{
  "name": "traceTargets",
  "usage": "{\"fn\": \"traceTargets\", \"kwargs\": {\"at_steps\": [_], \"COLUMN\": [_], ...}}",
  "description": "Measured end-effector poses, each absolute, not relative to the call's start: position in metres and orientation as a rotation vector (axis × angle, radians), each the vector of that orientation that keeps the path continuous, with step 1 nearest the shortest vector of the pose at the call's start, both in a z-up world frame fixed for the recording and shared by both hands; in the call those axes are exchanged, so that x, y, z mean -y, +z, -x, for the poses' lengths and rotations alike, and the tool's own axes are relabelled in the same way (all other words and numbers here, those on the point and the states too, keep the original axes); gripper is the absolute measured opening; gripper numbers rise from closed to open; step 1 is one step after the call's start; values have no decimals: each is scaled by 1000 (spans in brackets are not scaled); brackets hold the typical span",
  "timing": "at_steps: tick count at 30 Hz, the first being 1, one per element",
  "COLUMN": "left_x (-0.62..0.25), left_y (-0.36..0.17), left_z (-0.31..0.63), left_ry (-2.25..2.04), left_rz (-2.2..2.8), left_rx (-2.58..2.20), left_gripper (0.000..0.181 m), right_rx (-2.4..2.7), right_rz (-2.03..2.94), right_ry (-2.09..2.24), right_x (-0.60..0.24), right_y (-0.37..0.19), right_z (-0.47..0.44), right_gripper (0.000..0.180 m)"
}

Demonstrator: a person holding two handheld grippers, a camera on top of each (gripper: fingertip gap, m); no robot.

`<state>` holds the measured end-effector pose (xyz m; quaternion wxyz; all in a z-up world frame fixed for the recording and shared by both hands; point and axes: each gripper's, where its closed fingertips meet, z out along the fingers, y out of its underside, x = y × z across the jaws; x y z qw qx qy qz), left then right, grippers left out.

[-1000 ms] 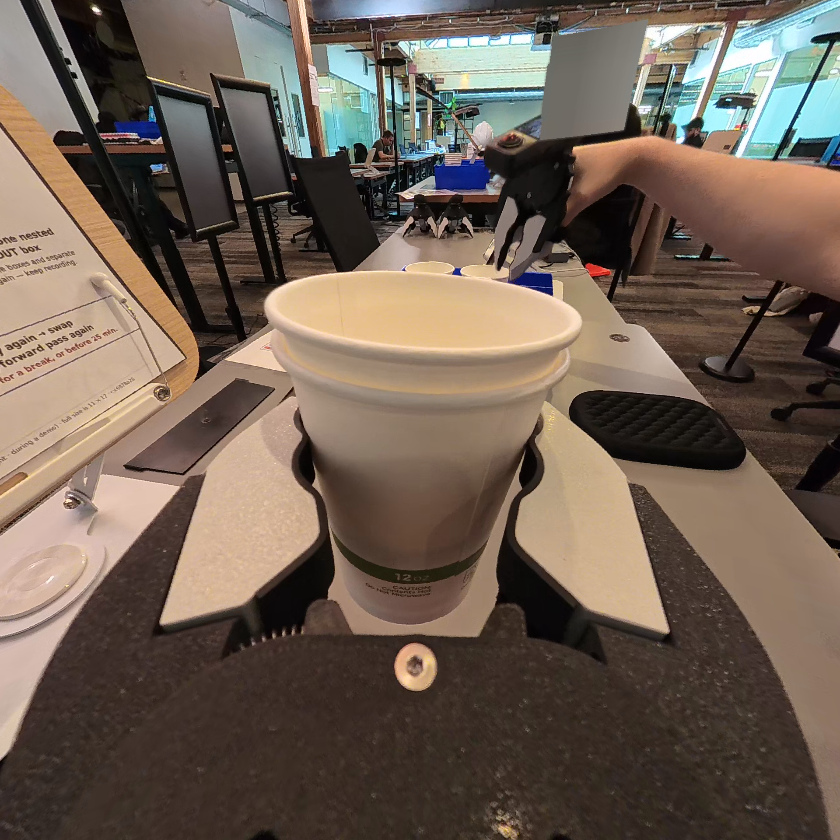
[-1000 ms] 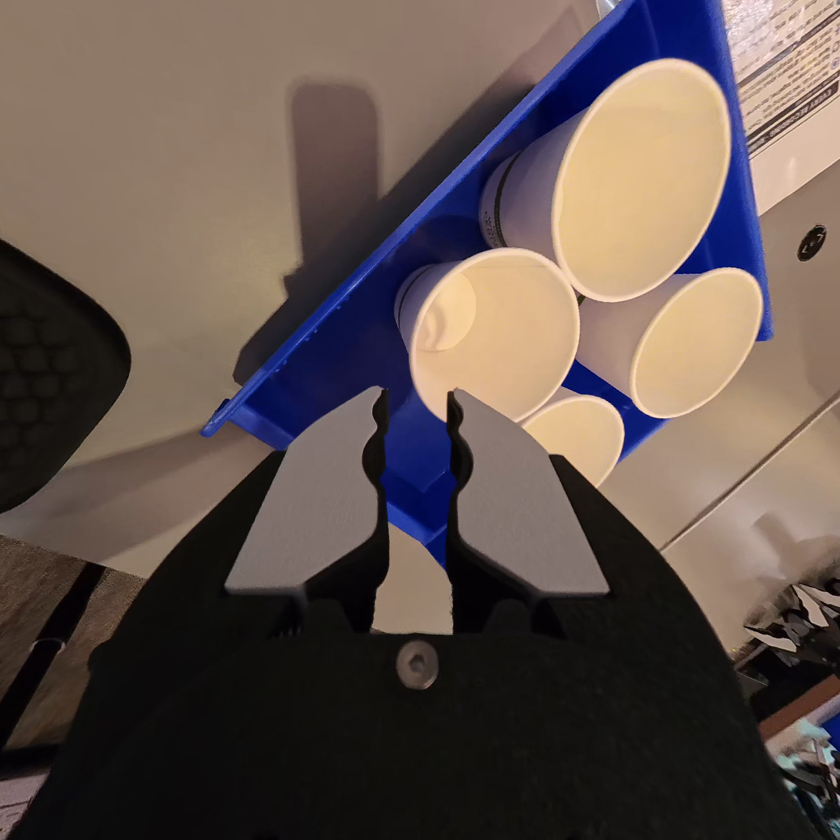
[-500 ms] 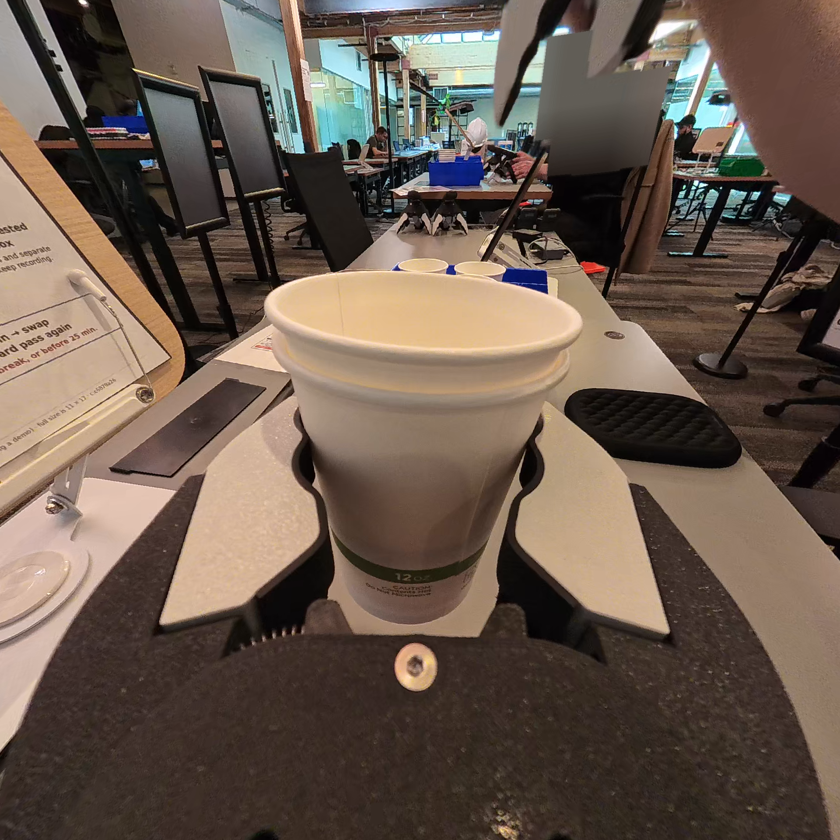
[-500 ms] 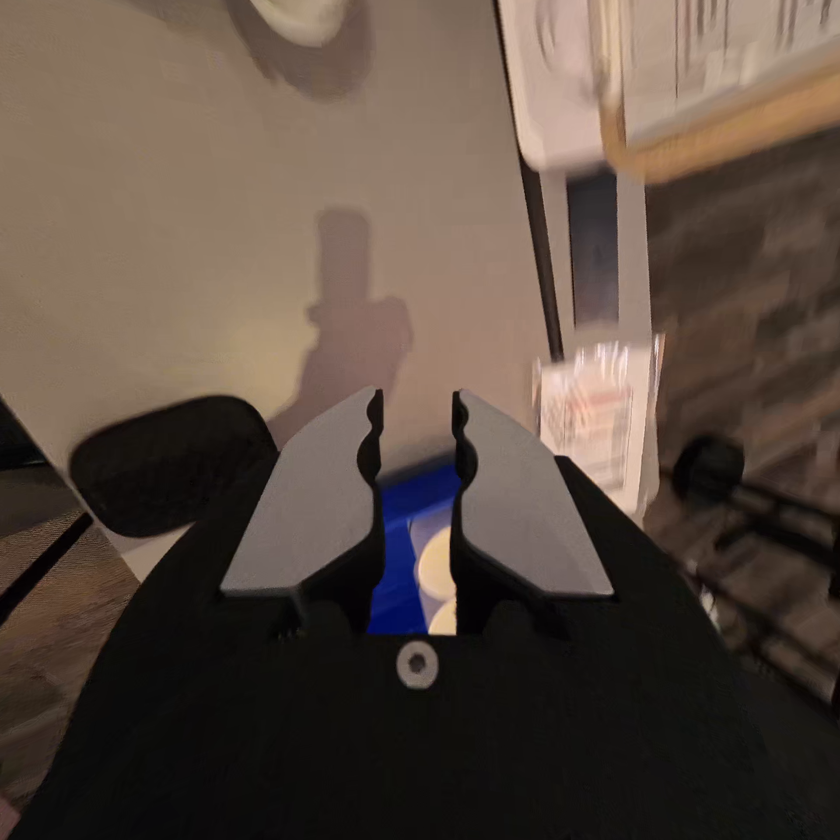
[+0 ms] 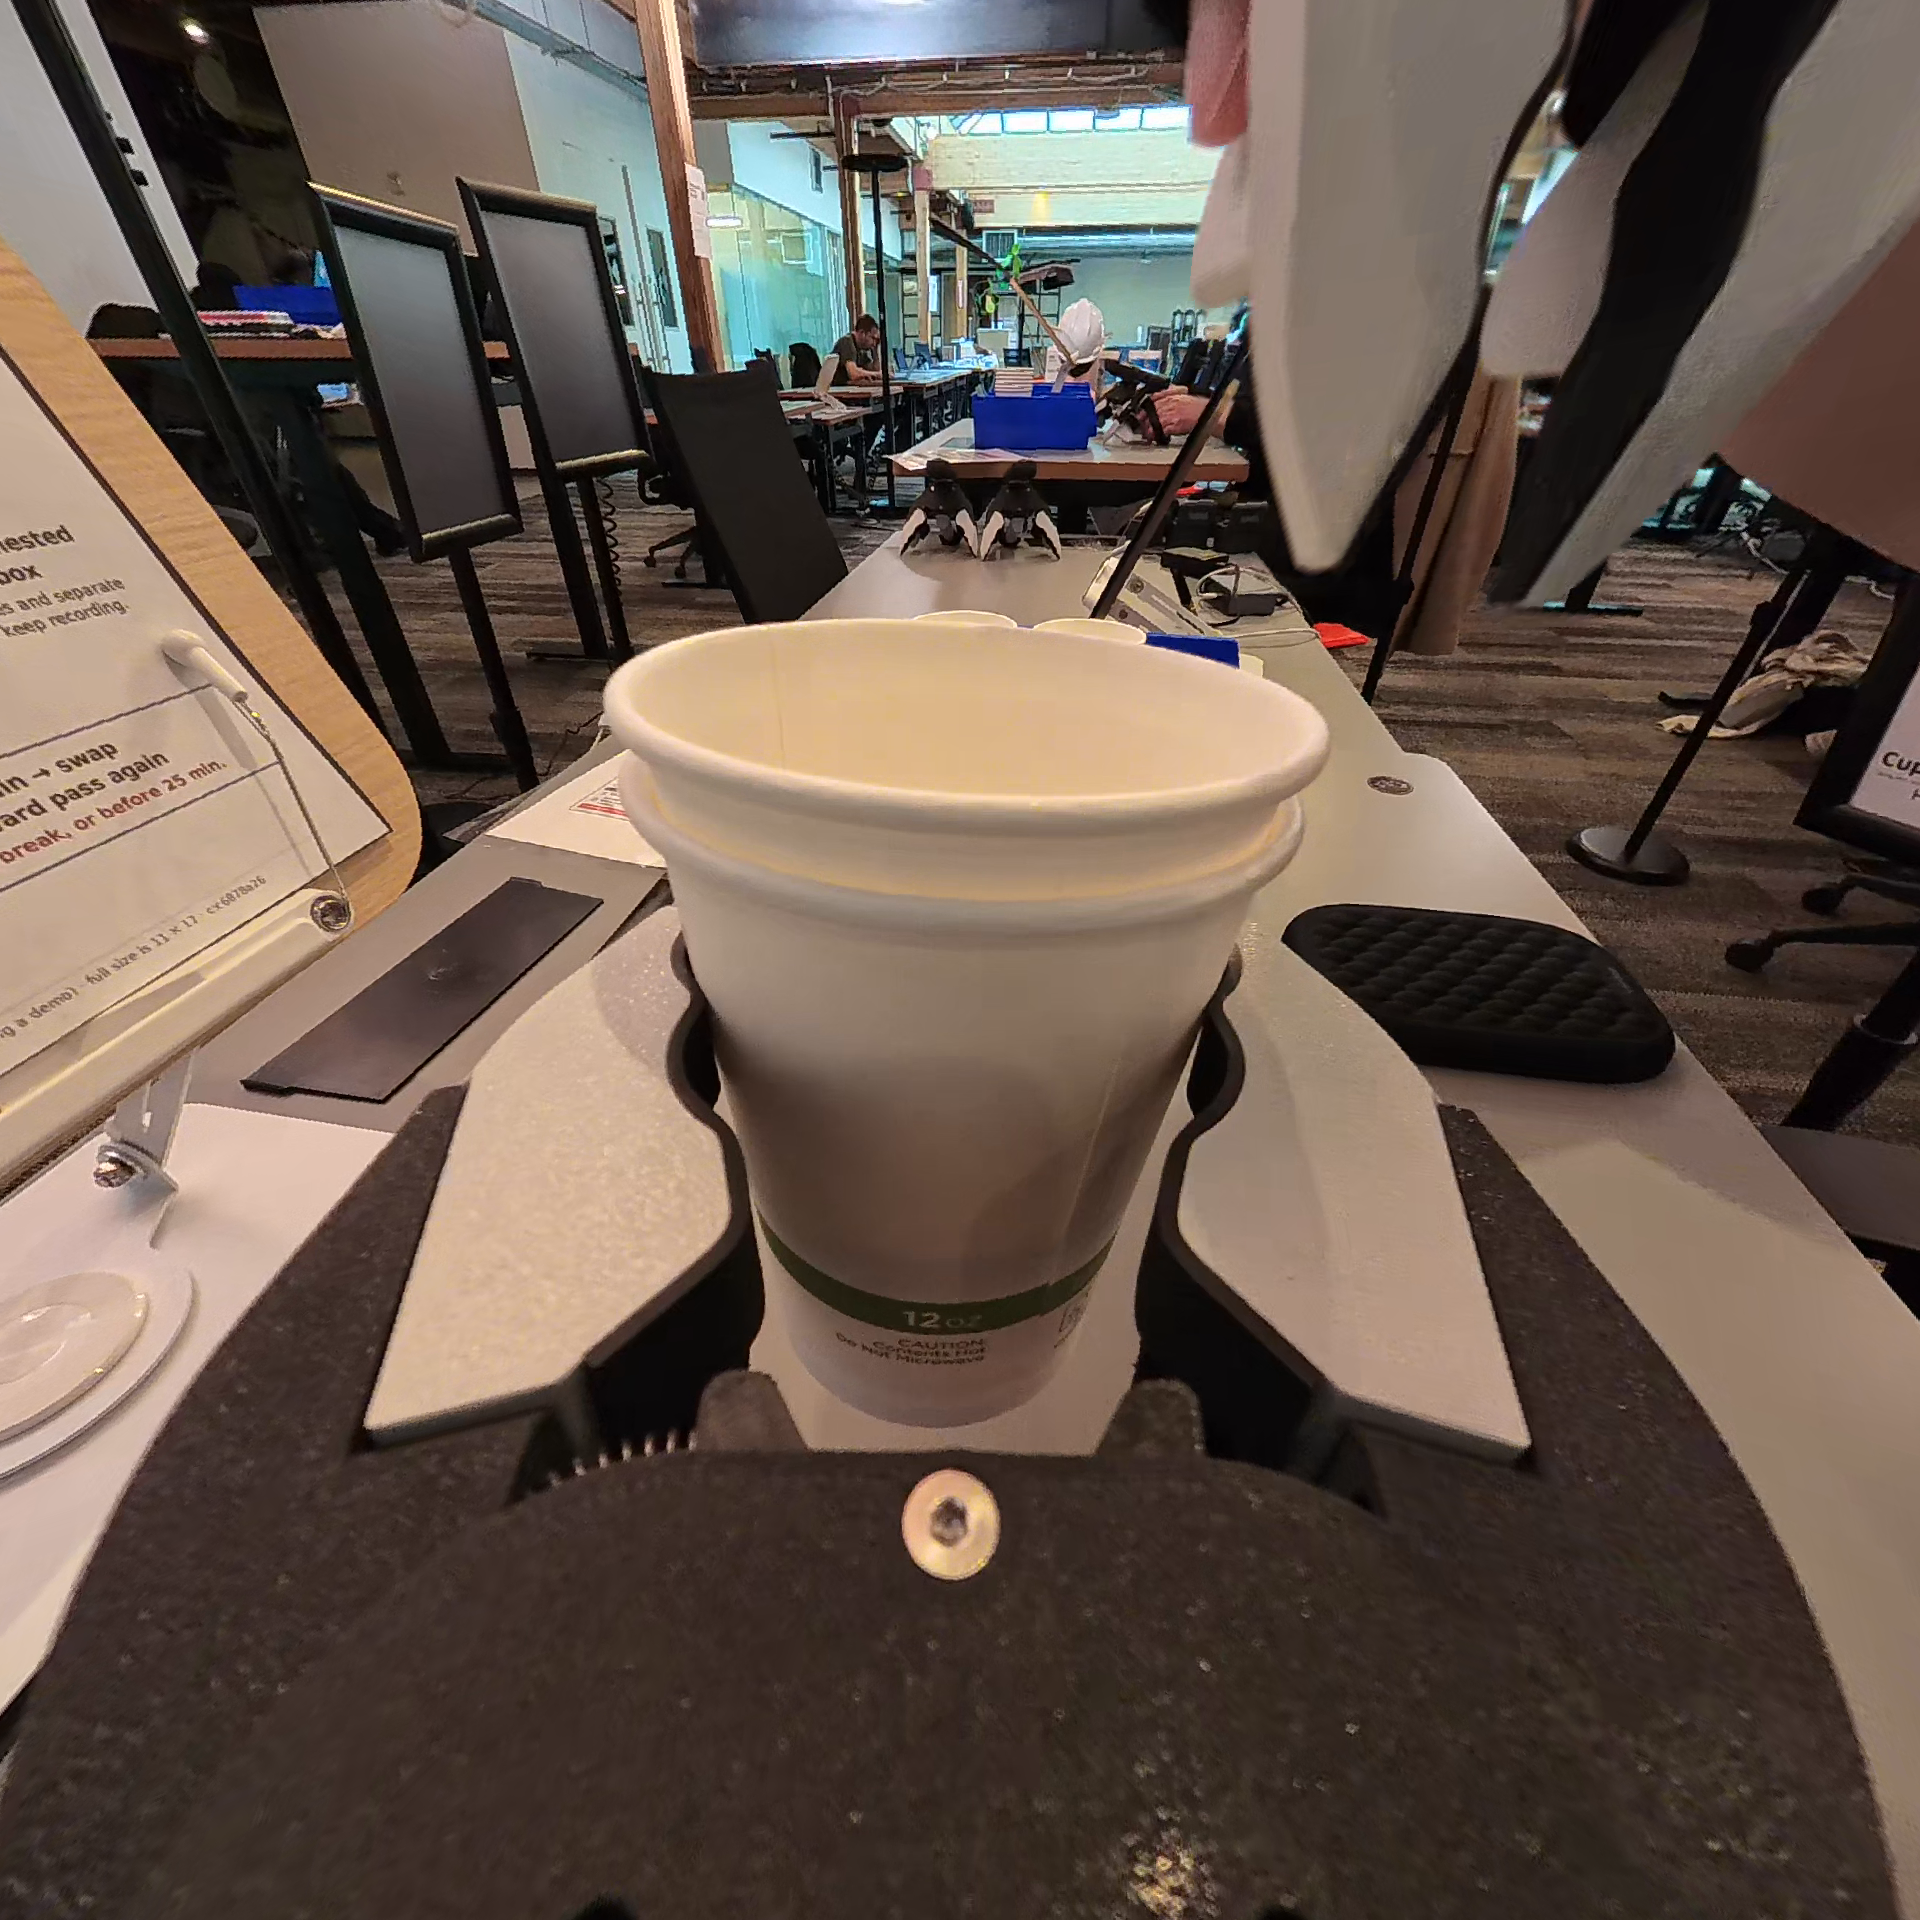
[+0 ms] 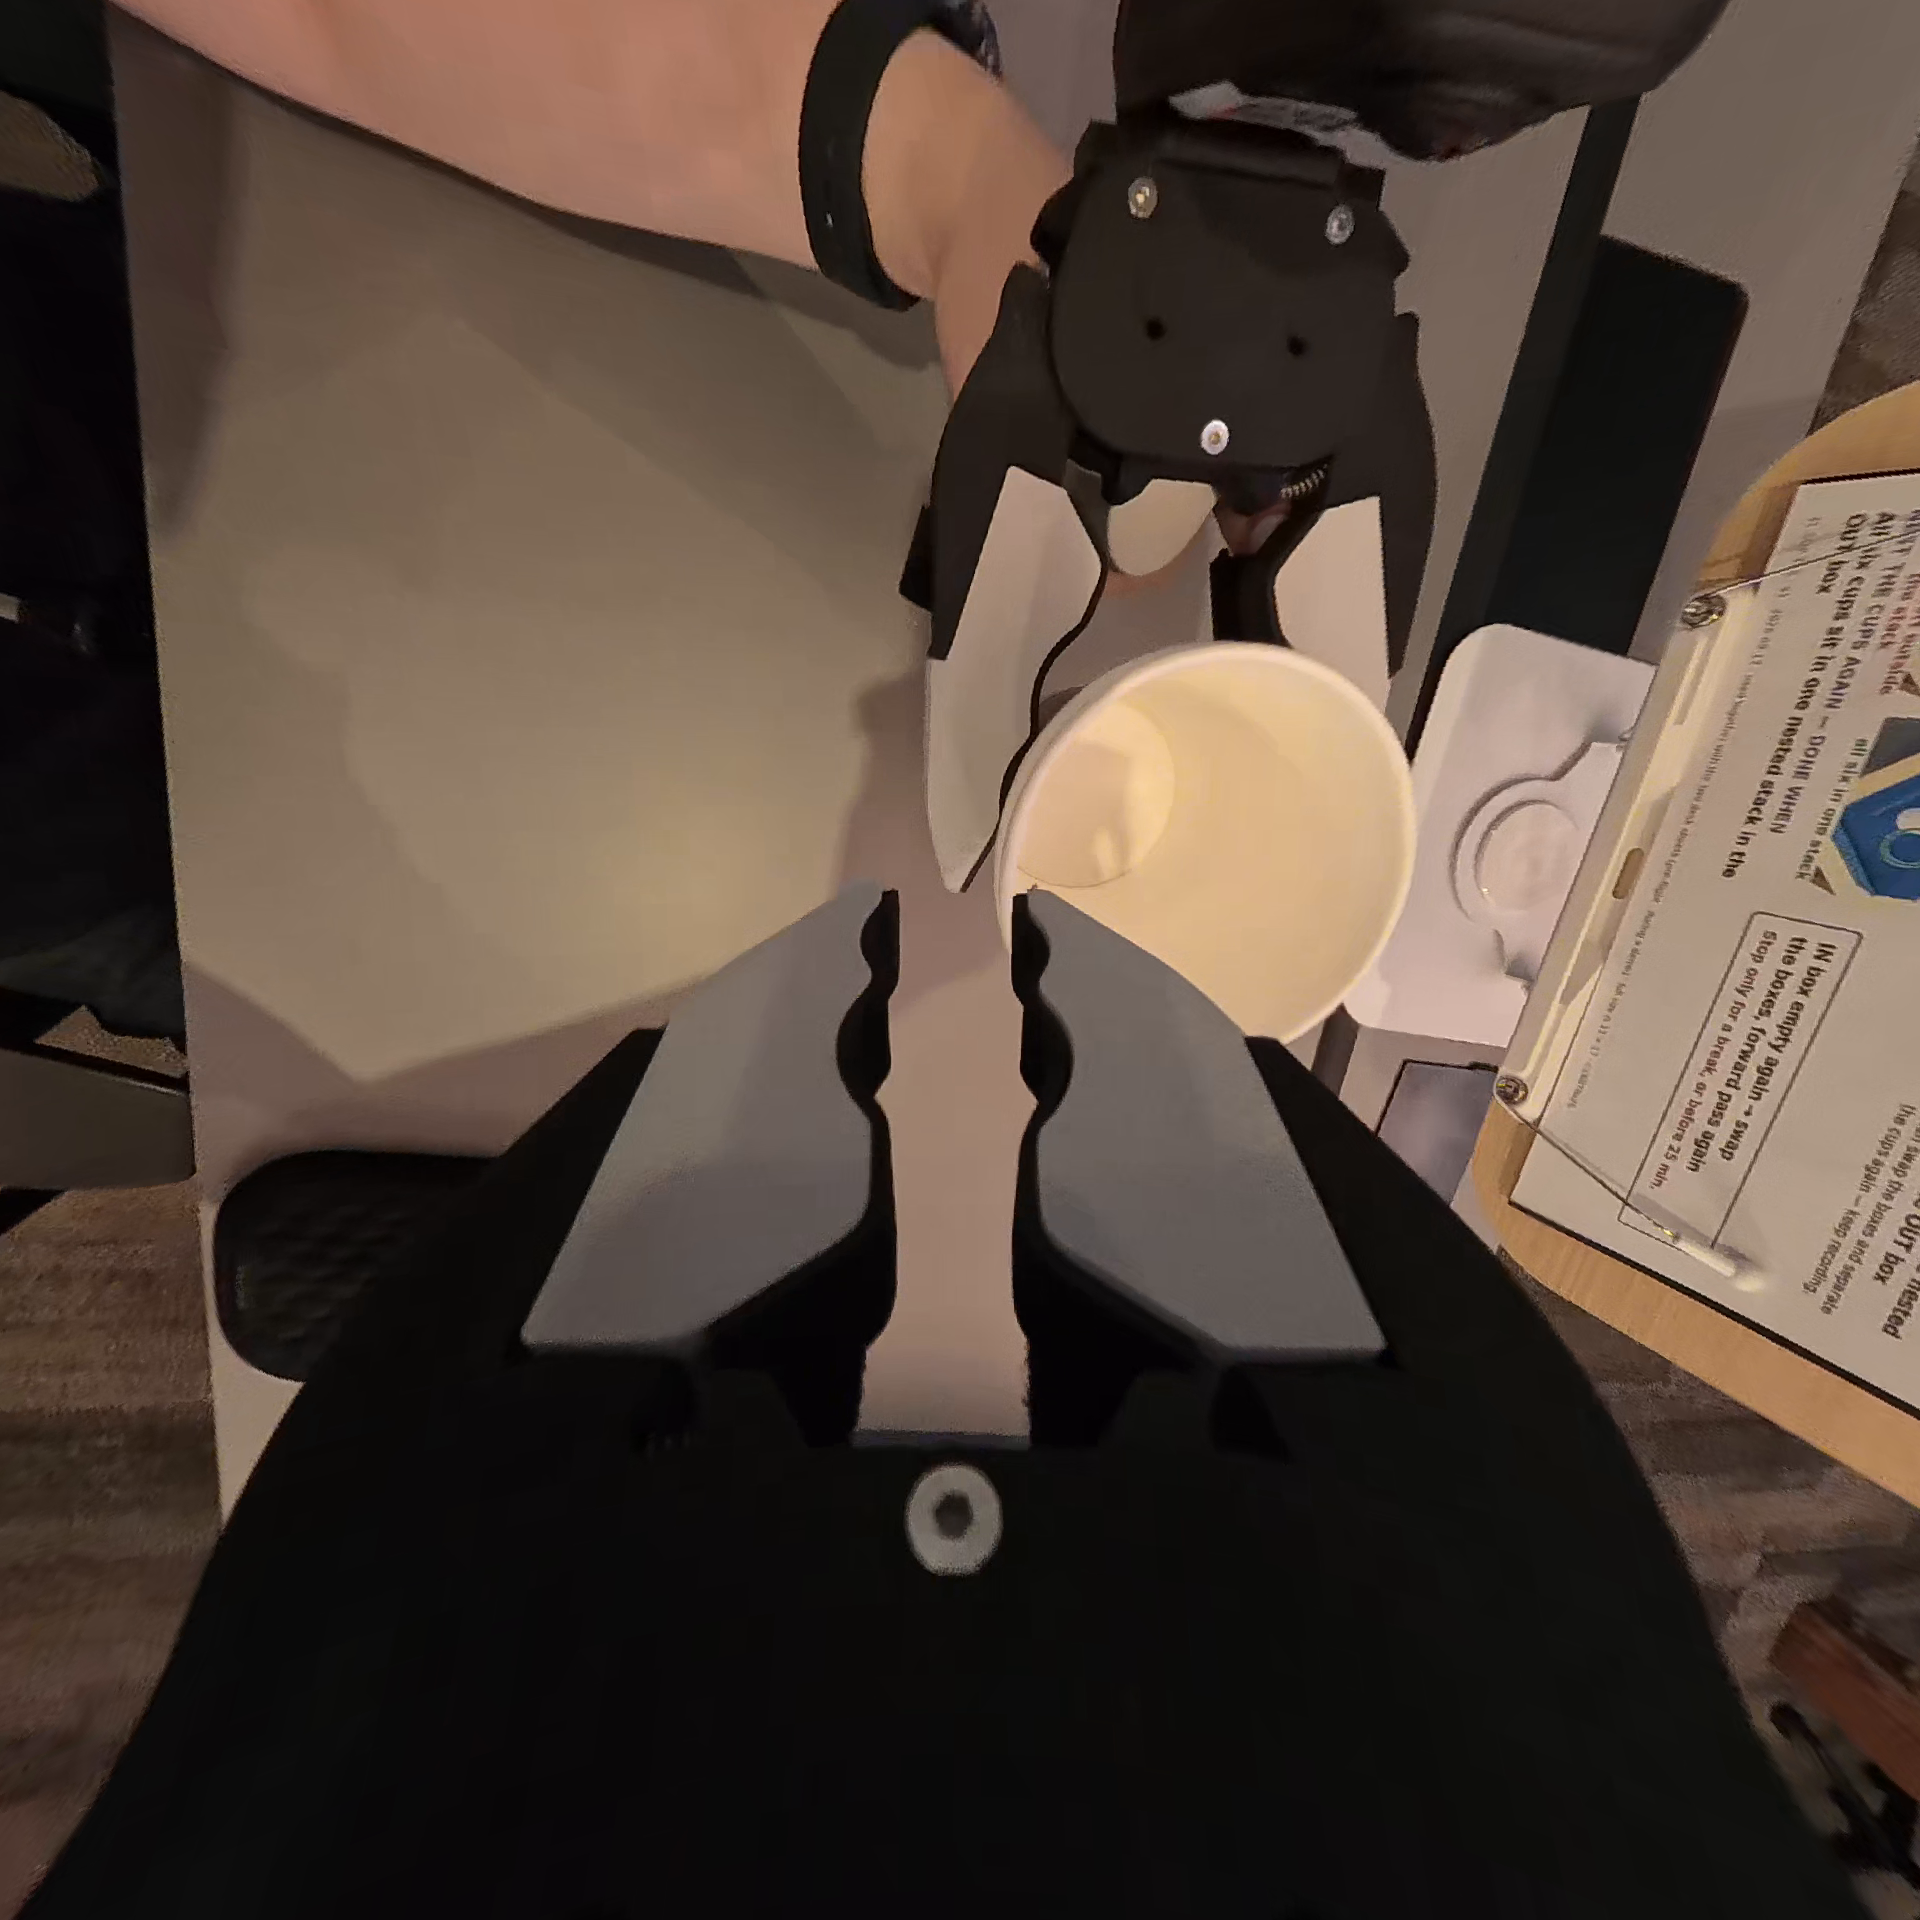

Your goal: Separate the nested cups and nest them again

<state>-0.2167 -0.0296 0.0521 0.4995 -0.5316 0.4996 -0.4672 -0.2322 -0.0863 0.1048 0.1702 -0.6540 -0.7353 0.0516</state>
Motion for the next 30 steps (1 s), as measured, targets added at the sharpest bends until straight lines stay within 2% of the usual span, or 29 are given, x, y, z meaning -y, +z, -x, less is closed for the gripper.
{"fn": "traceTargets", "kwargs": {"at_steps": [8, 10, 19, 30], "left_x": [32, 32, 34, 36], "left_y": [56, 56, 57, 59], "left_z": [217, 217, 216, 216], "left_ry": [-1135, -1135, -1133, -1149], "left_rz": [1273, 1271, 1265, 1256], "left_rx": [-1209, -1211, -1219, -1214], "left_gripper": [90, 90, 90, 90], "right_rx": [2115, 2118, 2122, 2132], "right_rz": [1880, 1884, 1931, 1936], "right_ry": [123, 135, 180, 173], "right_x": [77, 77, 77, 78], "right_y": [89, 87, 82, 84], "right_z": [237, 238, 235, 235], "right_gripper": [18, 11, 3, 3]}}
